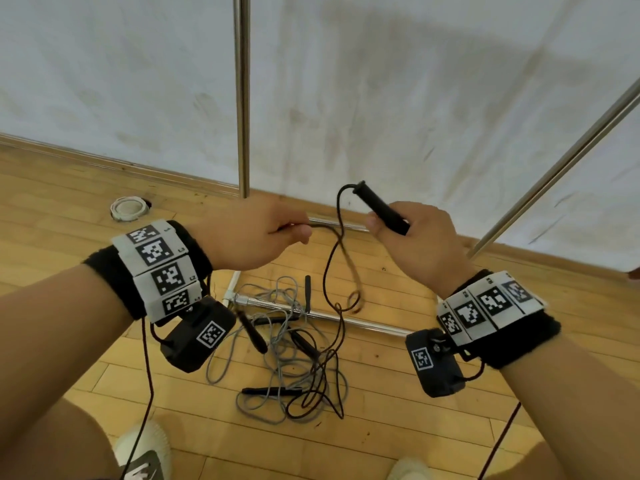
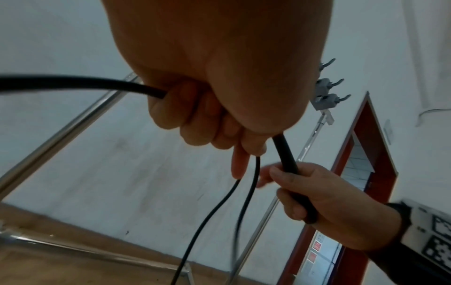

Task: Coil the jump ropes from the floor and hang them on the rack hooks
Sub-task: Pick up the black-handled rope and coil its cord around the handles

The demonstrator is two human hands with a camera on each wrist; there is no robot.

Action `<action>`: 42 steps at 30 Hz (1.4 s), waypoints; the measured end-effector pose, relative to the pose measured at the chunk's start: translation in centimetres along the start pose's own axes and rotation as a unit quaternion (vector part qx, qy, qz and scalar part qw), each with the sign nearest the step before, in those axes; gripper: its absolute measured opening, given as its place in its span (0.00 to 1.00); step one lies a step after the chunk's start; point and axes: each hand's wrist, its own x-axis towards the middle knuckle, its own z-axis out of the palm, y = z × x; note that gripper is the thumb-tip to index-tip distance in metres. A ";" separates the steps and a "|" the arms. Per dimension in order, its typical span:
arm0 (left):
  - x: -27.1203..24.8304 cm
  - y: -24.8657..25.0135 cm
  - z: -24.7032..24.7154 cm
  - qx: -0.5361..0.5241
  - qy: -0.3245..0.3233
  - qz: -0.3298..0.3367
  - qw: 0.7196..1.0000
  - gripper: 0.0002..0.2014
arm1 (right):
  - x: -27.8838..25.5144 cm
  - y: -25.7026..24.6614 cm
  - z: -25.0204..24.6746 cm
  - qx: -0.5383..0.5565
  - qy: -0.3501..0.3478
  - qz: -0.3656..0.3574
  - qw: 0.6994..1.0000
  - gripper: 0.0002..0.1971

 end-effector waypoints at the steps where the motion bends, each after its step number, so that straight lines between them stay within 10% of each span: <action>1: 0.1 0.3 0.2 0.003 -0.010 0.012 1.000 0.14 | -0.3 -0.7 0.3 0.025 -0.017 -0.014 0.999 0.09; 9: 0.2 1.2 0.6 -0.085 0.021 0.047 0.995 0.13 | -1.1 -3.5 1.6 0.124 -0.092 -0.075 0.985 0.07; 25: -0.6 -4.2 1.6 -0.017 -0.151 -0.087 0.985 0.15 | 0.9 0.5 -4.0 0.193 0.165 0.029 0.967 0.03; 42: -1.1 1.2 0.1 -0.094 0.030 -0.018 0.995 0.12 | -2.1 -3.8 0.8 0.143 -0.119 -0.048 0.981 0.11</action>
